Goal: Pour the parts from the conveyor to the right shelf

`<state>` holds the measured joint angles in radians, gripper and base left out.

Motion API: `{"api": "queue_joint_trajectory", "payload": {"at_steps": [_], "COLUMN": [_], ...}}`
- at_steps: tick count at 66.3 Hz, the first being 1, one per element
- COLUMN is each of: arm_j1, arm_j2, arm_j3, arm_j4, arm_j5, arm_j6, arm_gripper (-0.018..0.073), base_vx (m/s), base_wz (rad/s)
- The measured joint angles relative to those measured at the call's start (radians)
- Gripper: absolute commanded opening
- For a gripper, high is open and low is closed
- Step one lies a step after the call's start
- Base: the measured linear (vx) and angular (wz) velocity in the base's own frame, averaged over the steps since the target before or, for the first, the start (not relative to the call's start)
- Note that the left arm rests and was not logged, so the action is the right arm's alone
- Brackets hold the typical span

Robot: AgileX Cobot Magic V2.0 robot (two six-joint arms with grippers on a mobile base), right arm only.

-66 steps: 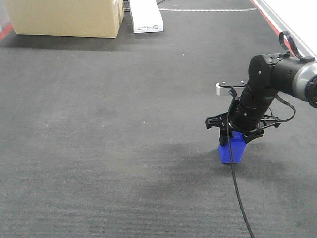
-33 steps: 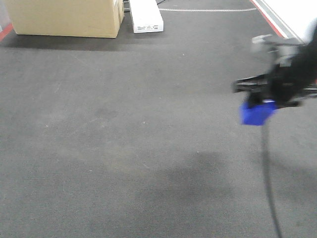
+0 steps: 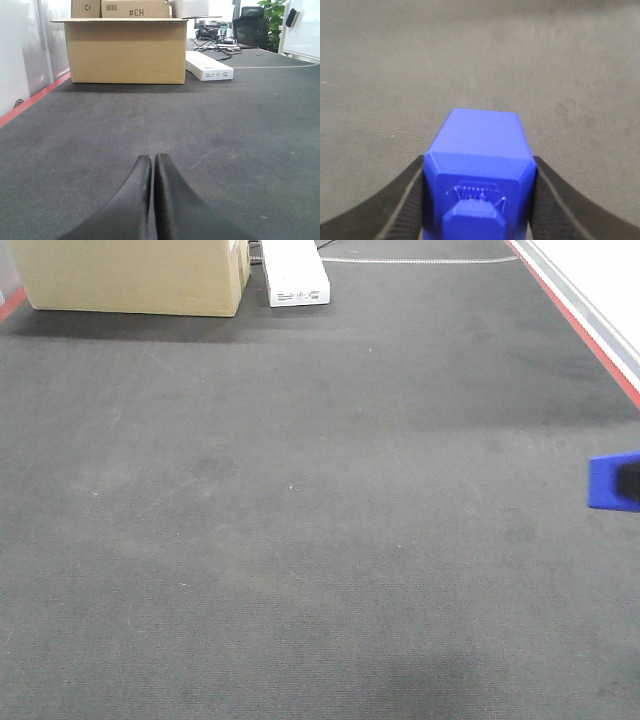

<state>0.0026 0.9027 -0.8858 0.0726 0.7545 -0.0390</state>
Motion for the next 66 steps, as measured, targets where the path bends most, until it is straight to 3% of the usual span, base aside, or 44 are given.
{"api": "queue_joint_trajectory", "payload": {"at_steps": [30,53,66], "arm_j1": [-0.001,-0.001,-0.001], "arm_j2": [-0.533,-0.842,-0.875], "arm_j3": [0.271,0.536,0.623], "arm_j4": [0.057,0.136,0.148], "arm_j5": [-0.042,-0.332,-0.376], "arm_j6": [-0.114,-0.229,-0.229], "arm_gripper": [-0.0004,-0.0004,-0.0004], "base_vx": [0.0,0.0,0.0], "base_wz": [0.0,0.0,0.0]}}
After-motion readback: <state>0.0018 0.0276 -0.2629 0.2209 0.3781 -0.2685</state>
